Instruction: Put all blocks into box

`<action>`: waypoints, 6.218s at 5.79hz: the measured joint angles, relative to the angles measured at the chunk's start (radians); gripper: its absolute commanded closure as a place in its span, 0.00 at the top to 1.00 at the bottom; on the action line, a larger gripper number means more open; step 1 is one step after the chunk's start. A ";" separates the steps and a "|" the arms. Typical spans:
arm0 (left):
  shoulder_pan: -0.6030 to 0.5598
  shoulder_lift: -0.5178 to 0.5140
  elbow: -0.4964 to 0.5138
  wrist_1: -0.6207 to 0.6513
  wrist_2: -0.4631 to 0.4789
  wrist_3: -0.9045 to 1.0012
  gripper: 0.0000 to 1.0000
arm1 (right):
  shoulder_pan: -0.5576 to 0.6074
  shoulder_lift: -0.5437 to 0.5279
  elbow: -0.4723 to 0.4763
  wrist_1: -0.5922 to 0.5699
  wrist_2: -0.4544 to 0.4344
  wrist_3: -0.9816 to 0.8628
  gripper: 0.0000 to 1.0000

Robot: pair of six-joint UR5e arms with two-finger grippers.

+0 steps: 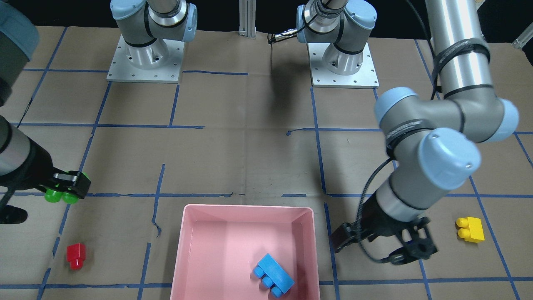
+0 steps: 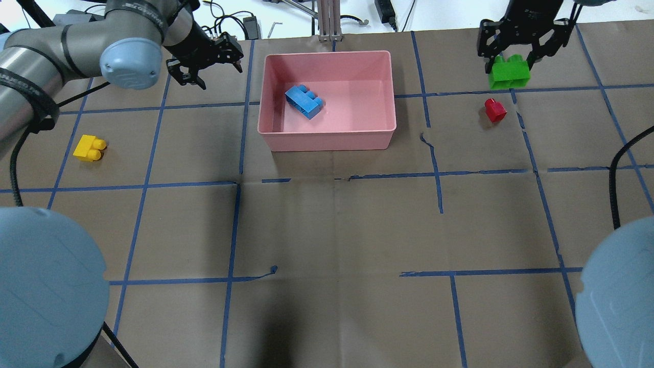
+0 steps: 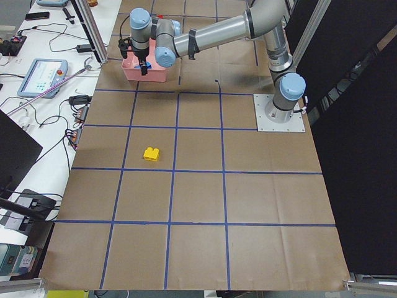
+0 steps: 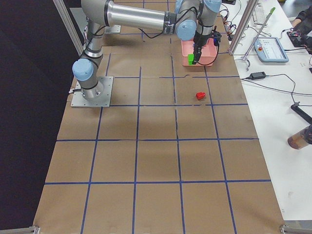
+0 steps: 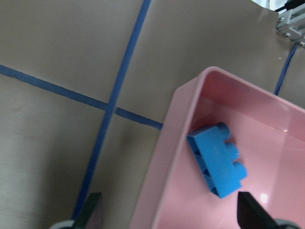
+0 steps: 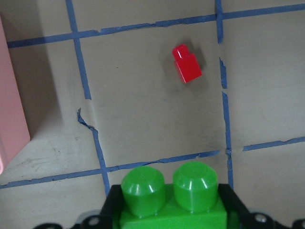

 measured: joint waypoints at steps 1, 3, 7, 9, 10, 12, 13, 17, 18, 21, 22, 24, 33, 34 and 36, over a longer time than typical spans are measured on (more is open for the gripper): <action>0.090 0.022 -0.030 -0.009 0.051 0.178 0.99 | 0.074 0.023 -0.019 -0.019 0.012 0.103 0.47; 0.281 0.014 -0.067 -0.025 0.085 0.549 0.99 | 0.230 0.151 -0.124 -0.070 0.033 0.277 0.48; 0.457 -0.143 -0.071 0.146 0.255 0.961 0.99 | 0.307 0.363 -0.167 -0.242 0.034 0.324 1.00; 0.459 -0.165 -0.045 0.131 0.212 0.964 0.99 | 0.306 0.336 -0.148 -0.273 0.033 0.332 1.00; 0.458 -0.165 -0.041 0.103 0.169 0.949 0.99 | 0.306 0.290 -0.149 -0.270 0.033 0.330 1.00; 0.457 -0.178 -0.040 0.070 0.144 0.913 0.99 | 0.275 0.181 -0.148 -0.180 0.032 0.310 1.00; 0.457 -0.191 -0.039 0.070 0.144 0.909 0.99 | 0.225 0.151 -0.146 -0.119 0.035 0.255 1.00; 0.455 -0.225 -0.038 0.082 0.141 0.899 0.83 | -0.057 0.177 -0.133 -0.077 0.063 -0.289 1.00; 0.453 -0.226 -0.038 0.083 0.140 0.897 0.70 | -0.095 0.235 -0.133 -0.133 0.064 -0.436 1.00; 0.448 -0.222 -0.038 0.083 0.138 0.889 0.15 | -0.127 0.385 -0.131 -0.311 0.064 -0.754 1.00; 0.444 -0.217 -0.037 0.083 0.138 0.882 0.07 | -0.139 0.407 -0.127 -0.324 0.060 -0.798 1.00; 0.397 -0.162 -0.036 0.076 0.043 0.700 0.06 | -0.157 0.425 -0.089 -0.325 0.051 -0.773 1.00; -0.319 -0.180 0.226 0.078 -0.051 -0.850 0.99 | -0.160 0.398 -0.030 -0.322 0.045 -0.686 0.19; -0.334 -0.194 0.228 0.078 -0.089 -0.913 0.99 | -0.160 0.391 -0.033 -0.324 0.045 -0.685 0.19; -0.335 -0.198 0.231 0.079 -0.148 -0.969 0.99 | -0.160 0.369 -0.048 -0.325 0.045 -0.681 0.19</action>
